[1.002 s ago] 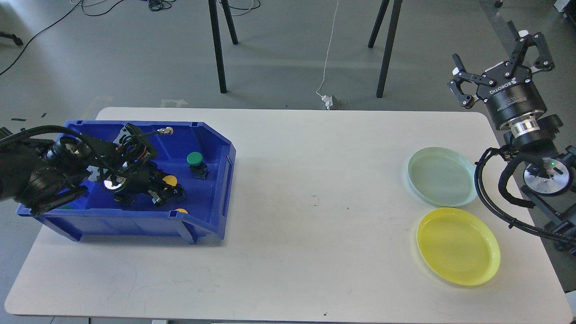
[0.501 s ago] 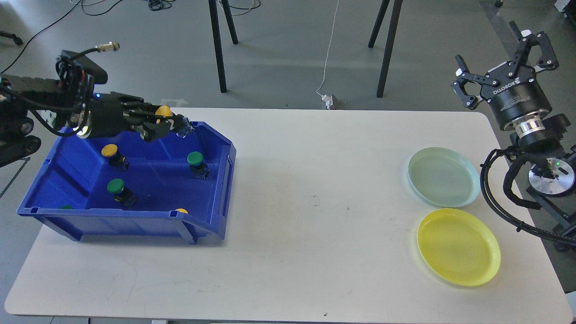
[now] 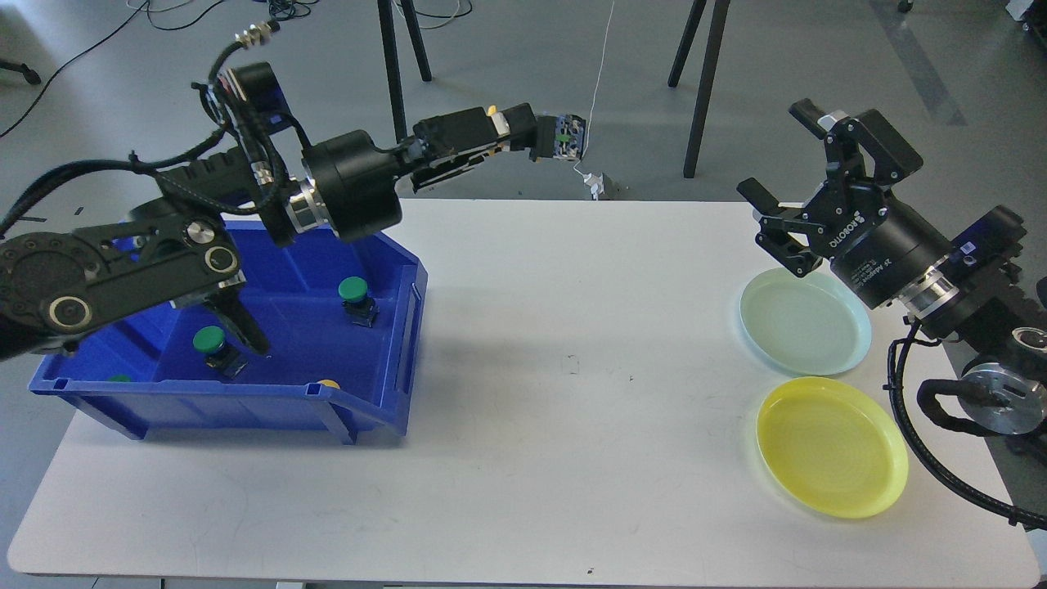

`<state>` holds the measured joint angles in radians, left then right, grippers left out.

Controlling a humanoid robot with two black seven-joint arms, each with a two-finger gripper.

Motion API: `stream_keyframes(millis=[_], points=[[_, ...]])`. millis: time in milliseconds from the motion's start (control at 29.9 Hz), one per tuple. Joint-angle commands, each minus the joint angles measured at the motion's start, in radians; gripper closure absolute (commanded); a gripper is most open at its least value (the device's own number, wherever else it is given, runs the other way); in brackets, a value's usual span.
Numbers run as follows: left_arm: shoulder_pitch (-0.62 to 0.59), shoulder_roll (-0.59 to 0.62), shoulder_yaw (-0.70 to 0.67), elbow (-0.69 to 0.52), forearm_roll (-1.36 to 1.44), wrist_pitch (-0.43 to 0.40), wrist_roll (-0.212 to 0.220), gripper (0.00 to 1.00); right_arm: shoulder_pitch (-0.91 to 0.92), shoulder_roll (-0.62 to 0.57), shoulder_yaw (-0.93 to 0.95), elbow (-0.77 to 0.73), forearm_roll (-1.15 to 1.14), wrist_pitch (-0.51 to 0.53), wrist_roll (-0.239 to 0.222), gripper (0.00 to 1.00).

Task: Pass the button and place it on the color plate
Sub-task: 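Raise the held button and extend the left gripper toward the table center, then bring the open right gripper to the button held by the left gripper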

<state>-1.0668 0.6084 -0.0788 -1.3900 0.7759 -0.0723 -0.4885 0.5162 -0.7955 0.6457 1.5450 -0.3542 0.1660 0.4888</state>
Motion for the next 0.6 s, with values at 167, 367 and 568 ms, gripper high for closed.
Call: stream_keyframes(millis=[167,367,568], points=[[0.044,-0.021,-0.007,0.006,-0.010,-0.047,0.000,0.85,0.001,0.128,-0.034,-0.003,-0.026,0.006,0.000,0.00],[0.039,-0.027,-0.006,0.009,-0.009,-0.046,0.000,0.85,0.010,0.182,-0.063,-0.002,-0.023,0.032,0.000,0.00],[0.039,-0.027,-0.004,0.009,-0.010,-0.047,0.000,0.85,0.030,0.209,-0.092,-0.003,-0.026,0.055,0.000,0.00]])
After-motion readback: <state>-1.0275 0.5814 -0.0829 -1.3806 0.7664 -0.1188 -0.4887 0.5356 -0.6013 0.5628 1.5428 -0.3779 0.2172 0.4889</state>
